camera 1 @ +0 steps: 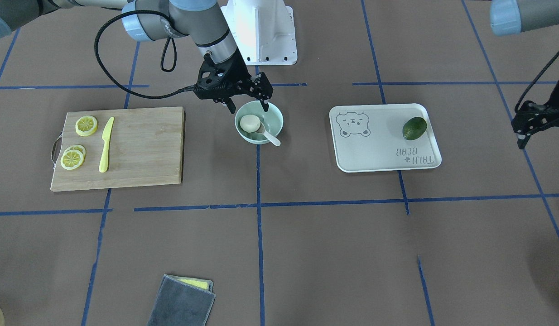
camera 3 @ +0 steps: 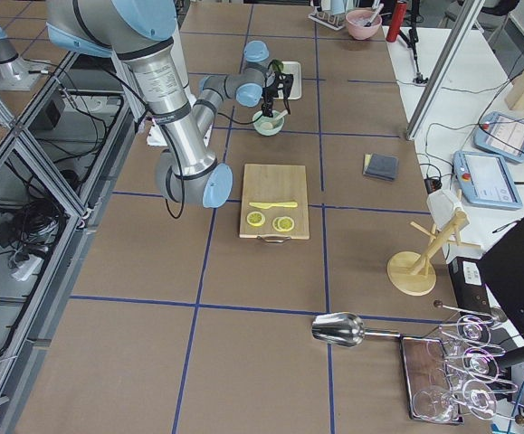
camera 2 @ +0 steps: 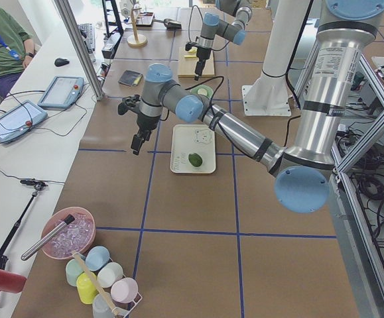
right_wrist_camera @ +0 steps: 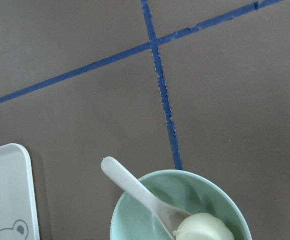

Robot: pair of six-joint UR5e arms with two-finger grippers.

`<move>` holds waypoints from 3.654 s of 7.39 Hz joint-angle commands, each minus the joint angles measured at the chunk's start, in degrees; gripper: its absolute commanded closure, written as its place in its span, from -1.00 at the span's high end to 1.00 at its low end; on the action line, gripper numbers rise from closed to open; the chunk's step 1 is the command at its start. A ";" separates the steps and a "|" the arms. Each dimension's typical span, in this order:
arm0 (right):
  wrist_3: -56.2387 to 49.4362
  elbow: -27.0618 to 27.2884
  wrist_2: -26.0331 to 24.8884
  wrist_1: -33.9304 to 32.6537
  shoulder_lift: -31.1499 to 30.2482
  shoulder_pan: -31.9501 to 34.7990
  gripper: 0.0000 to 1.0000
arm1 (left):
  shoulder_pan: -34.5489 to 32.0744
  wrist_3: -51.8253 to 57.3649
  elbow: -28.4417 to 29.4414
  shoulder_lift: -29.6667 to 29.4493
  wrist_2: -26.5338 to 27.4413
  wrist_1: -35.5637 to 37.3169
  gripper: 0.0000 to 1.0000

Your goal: Put spoon and bun in bowl

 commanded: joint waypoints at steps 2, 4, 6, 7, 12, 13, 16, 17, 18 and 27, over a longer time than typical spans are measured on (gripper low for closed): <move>-12.85 7.36 11.54 -10.33 -5.27 12.42 1.00 | -14.13 19.46 10.40 1.65 -8.33 0.51 1.00; -28.91 9.23 19.87 -13.08 -12.29 23.29 1.00 | -17.69 21.72 12.98 7.59 -13.44 0.43 1.00; -46.06 8.88 26.41 -13.44 -20.46 33.33 1.00 | -17.69 20.93 13.16 10.00 -17.15 0.25 1.00; -51.70 8.44 28.26 -13.44 -23.29 36.51 1.00 | -17.61 20.14 13.60 10.10 -17.16 0.42 1.00; -84.39 -6.47 36.45 -13.36 -28.67 55.50 1.00 | -17.61 14.33 13.07 11.41 -17.15 -0.01 1.00; -90.20 -10.33 36.62 -13.36 -28.85 58.40 1.00 | -17.52 14.33 13.07 11.41 -17.16 -0.01 1.00; -98.78 -17.84 36.62 -13.27 -30.08 63.87 1.00 | -17.61 14.42 13.16 11.41 -17.07 -0.02 1.00; -98.44 -17.93 36.19 -13.09 -31.21 63.88 1.00 | -17.61 14.33 13.16 11.50 -17.15 -0.01 1.00; -97.74 -18.10 36.19 -12.74 -32.53 63.88 1.00 | -17.61 14.33 13.16 11.59 -17.16 -0.01 1.00; -89.03 -16.96 36.19 -10.11 -32.45 63.88 1.00 | -17.61 13.81 13.60 13.70 -19.88 -0.10 1.00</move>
